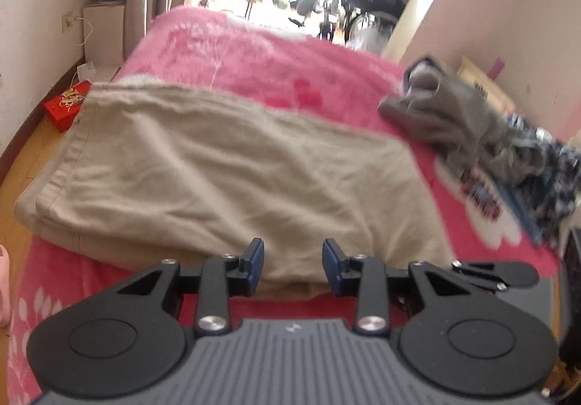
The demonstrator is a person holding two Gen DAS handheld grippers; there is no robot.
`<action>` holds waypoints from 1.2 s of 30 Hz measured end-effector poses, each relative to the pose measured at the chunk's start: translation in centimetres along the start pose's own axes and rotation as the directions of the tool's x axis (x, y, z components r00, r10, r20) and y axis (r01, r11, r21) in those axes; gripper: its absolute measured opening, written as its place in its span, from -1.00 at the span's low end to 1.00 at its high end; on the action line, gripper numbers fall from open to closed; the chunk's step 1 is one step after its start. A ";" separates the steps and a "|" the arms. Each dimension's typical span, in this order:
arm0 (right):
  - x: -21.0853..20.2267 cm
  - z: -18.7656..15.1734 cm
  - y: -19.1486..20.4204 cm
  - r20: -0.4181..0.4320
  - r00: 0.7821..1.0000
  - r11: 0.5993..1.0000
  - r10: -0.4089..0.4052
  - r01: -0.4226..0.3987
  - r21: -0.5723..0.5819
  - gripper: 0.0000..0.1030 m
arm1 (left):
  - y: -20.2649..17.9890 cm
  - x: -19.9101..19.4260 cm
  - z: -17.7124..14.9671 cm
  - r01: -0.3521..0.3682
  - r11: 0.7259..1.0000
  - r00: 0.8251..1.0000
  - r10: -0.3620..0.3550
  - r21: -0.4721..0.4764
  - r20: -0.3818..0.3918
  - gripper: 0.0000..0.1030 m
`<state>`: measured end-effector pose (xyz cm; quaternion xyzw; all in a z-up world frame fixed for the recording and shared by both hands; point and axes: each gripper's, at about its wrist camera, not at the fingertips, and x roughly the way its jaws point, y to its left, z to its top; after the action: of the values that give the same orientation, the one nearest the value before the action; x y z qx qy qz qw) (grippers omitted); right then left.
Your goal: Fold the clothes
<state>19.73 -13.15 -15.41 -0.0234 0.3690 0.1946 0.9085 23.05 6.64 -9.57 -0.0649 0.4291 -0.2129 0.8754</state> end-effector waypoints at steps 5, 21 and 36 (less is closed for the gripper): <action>-3.7 0.5 -1.8 0.123 0.990 0.993 -0.070 0.058 0.100 -0.82 | 0.9 2.2 0.3 -0.039 0.997 0.999 0.039 -0.070 0.010 -0.19; -4.5 1.5 -20.0 0.051 0.998 0.801 0.046 -0.067 0.595 -0.13 | -12.7 3.2 -2.1 0.077 0.877 0.997 -0.076 0.474 -0.022 0.18; 7.8 2.8 -26.9 0.054 0.873 0.535 0.486 -0.345 0.771 -0.07 | -20.3 11.3 -7.6 0.027 0.653 0.998 0.026 0.757 -0.058 0.32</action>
<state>36.68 -34.83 -21.37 0.4322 0.4851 0.2293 0.7247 16.85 -15.99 -16.47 0.3124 0.3290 -0.3743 0.8088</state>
